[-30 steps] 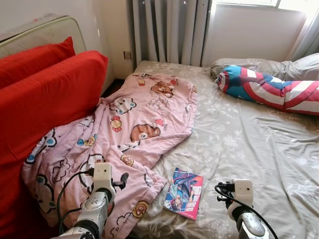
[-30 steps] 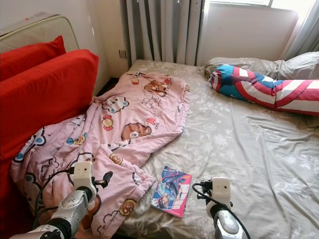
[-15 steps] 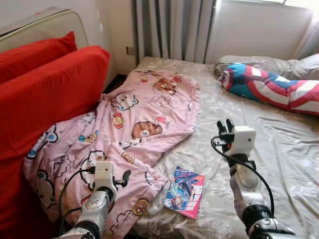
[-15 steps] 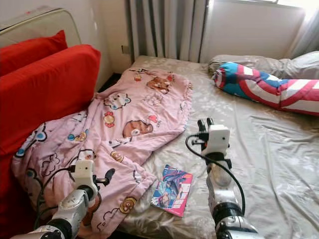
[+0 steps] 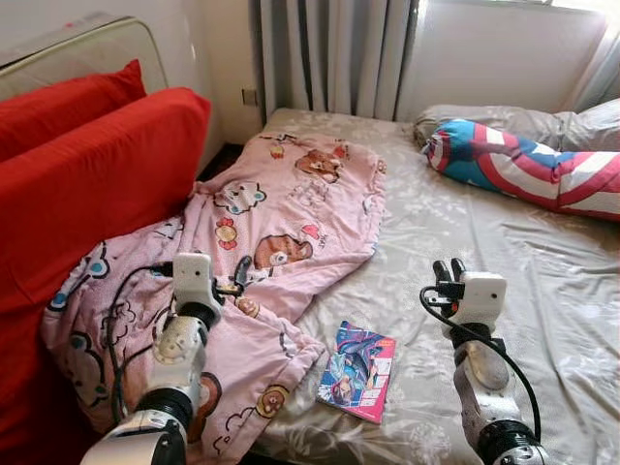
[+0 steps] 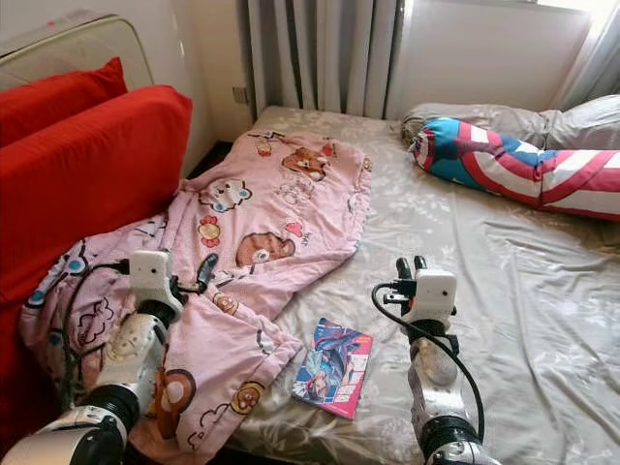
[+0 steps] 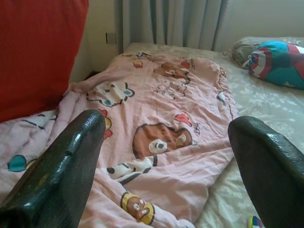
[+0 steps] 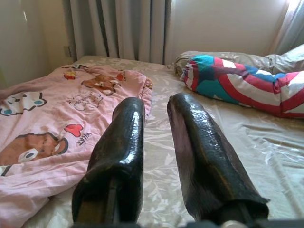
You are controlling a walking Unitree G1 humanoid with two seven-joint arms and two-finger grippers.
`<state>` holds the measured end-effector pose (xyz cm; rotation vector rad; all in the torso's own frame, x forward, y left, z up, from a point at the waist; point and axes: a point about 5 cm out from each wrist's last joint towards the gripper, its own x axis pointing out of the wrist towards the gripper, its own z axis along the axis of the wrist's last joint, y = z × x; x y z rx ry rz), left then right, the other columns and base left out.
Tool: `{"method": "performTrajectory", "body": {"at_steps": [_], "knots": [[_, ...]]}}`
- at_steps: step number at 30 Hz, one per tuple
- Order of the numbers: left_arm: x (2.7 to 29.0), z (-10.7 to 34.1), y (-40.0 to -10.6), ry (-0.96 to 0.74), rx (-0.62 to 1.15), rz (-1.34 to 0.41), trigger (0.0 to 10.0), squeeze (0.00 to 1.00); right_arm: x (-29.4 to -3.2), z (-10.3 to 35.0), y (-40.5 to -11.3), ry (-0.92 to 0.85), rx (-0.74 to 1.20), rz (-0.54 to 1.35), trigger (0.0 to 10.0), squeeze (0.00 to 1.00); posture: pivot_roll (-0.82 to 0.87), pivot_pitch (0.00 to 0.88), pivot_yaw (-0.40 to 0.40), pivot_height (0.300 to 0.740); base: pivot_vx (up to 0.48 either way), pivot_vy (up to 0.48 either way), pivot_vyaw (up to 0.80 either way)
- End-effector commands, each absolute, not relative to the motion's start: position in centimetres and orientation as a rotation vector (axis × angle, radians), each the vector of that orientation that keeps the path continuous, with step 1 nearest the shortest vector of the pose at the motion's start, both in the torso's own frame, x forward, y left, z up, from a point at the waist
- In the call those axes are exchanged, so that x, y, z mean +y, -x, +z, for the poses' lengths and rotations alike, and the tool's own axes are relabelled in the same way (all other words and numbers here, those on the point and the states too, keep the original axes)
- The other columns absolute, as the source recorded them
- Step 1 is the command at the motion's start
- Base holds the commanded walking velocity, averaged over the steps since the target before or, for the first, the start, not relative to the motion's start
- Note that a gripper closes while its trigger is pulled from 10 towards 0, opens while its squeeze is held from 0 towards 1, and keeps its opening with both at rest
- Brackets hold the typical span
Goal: Clean up the room
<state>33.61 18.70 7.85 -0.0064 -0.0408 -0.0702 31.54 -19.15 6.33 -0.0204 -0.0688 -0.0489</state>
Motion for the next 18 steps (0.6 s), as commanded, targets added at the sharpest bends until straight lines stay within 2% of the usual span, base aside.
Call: {"method": "performTrajectory", "body": {"at_steps": [1,7,13,18], "knots": [[19.1,8.6,-33.9,0.007,-0.072,-0.06,10.0,0.0,-19.4,7.5,-32.2,0.023,-0.115,-0.059,10.0,0.0,-0.05,0.0,-0.019,0.74,0.0,0.0,0.0],[19.4,11.5,-35.2,0.004,-0.191,-0.063,10.0,0.0,-19.9,9.9,-33.2,0.019,-0.203,-0.074,10.0,0.0,-0.06,0.0,-0.016,0.74,0.0,0.0,0.0],[20.0,9.8,-34.5,0.0,-0.11,-0.042,10.0,0.0,-20.2,8.0,-32.6,0.0,-0.113,-0.097,10.0,0.0,-0.05,0.0,-0.014,0.74,0.0,0.0,0.0],[19.9,10.2,-34.7,0.01,-0.125,-0.046,10.0,0.0,-19.7,8.7,-32.9,-0.005,-0.14,-0.082,10.0,0.0,-0.06,0.0,-0.016,0.74,0.0,0.0,0.0]]}}
